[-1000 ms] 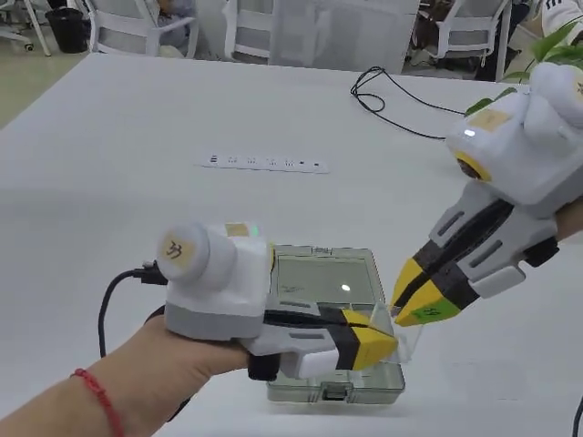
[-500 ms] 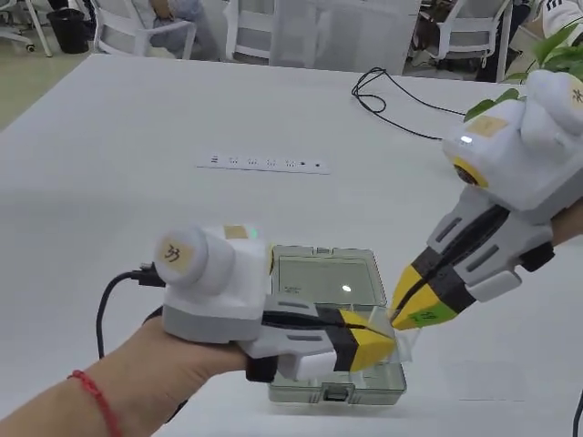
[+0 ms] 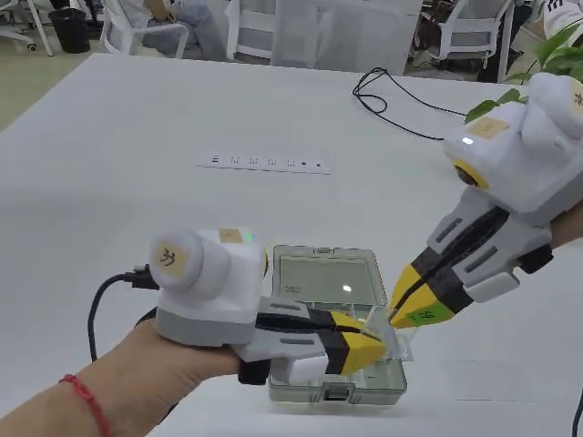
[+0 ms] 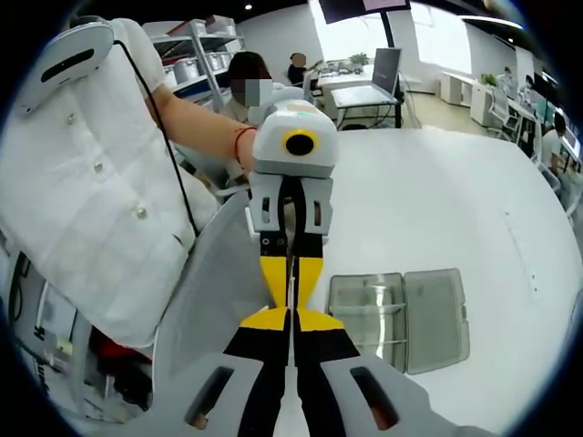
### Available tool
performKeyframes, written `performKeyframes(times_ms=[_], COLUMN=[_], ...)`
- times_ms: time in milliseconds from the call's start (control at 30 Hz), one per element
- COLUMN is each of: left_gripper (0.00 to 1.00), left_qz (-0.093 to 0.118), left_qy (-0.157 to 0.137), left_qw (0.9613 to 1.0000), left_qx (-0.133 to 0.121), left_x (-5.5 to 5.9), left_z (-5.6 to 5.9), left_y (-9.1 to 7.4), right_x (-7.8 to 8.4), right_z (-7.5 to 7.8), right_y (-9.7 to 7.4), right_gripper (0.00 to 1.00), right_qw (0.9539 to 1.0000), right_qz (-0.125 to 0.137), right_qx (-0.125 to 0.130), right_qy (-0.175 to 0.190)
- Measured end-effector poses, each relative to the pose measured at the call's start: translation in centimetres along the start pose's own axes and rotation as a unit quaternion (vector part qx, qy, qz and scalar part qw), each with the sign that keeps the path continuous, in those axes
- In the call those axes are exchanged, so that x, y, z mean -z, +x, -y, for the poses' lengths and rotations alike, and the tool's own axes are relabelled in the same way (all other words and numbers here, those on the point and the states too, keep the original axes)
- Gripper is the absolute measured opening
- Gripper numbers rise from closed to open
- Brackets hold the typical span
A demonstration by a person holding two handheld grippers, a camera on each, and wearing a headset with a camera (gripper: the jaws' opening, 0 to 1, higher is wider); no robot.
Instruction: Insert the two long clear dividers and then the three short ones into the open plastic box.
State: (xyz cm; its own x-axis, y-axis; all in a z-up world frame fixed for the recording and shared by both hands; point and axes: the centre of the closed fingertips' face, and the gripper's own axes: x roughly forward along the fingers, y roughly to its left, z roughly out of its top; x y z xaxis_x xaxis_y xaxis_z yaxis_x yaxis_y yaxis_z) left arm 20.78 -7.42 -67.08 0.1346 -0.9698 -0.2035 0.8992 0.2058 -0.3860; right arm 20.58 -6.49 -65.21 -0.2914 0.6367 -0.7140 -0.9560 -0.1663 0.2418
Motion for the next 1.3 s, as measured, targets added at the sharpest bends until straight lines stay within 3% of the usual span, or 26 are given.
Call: performKeyframes(times_ms=[233, 500, 833, 1133, 1300], left_gripper=[0.03, 0.15, 0.39, 0.61, 0.68], left_qz=[-0.003, -0.011, -0.032, -0.048, -0.055], left_qy=[0.001, 0.010, 0.026, 0.025, 0.025], left_qw=[0.9999, 0.9988, 0.9960, 0.9931, 0.9917], left_qx=[-0.016, -0.047, -0.079, -0.104, -0.114], left_x=[0.5, 1.3, 2.7, 3.8, 4.3], left_z=[-0.6, -1.9, -3.3, -4.7, -5.3], left_y=[-1.2, -3.0, -5.0, -6.4, -7.1], right_x=[-0.4, -0.6, -1.0, -1.5, -1.6], right_z=[0.4, 1.5, 2.8, 4.7, 5.8], right_y=[-0.2, -0.6, -0.5, 1.0, 2.3], right_gripper=[0.03, 0.03, 0.03, 0.03, 0.03], right_qw=[0.9999, 0.9990, 0.9971, 0.9948, 0.9939], right_qz=[0.007, 0.017, 0.021, 0.031, 0.033], right_qx=[0.015, 0.041, 0.073, 0.097, 0.105], right_qy=[0.000, 0.001, -0.002, 0.000, 0.001])
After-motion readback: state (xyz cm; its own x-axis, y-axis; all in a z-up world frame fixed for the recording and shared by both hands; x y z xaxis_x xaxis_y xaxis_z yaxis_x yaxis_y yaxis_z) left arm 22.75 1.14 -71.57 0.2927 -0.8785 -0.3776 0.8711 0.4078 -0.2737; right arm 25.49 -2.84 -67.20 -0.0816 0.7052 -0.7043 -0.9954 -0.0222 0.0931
